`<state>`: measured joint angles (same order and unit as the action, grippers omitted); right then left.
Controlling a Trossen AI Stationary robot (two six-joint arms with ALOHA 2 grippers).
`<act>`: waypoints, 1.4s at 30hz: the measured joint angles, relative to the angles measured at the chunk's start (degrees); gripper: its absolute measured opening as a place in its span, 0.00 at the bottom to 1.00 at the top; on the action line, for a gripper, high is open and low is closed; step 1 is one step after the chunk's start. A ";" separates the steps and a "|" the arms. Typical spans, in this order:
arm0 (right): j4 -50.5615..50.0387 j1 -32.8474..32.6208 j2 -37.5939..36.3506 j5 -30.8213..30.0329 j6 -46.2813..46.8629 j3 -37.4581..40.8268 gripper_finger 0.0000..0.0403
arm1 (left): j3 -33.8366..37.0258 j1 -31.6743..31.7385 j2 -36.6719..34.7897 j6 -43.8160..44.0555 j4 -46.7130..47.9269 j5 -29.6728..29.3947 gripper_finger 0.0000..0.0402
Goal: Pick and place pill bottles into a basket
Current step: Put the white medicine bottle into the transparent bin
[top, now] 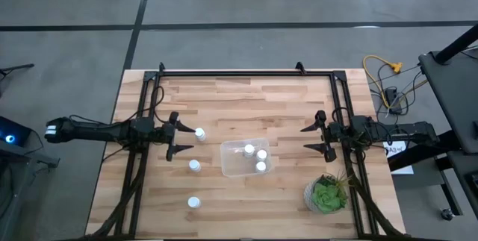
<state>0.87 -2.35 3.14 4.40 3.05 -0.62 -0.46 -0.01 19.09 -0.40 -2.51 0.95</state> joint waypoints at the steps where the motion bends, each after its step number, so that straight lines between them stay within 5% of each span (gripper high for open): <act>1: -0.01 0.00 0.00 0.00 0.00 0.00 0.66 | 0.01 0.00 0.00 0.00 0.00 0.00 0.68; 34: 0.01 0.00 0.00 0.02 0.00 0.00 0.66 | -0.01 0.00 -0.01 0.09 -4.03 -0.17 0.68; 42: 0.01 0.01 0.00 0.01 -0.01 0.00 0.66 | 0.01 -0.02 0.63 9.01 -9.81 -0.09 0.68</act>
<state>0.89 -2.33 3.14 4.42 3.05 -0.62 -0.45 -0.03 19.72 8.60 -12.32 0.86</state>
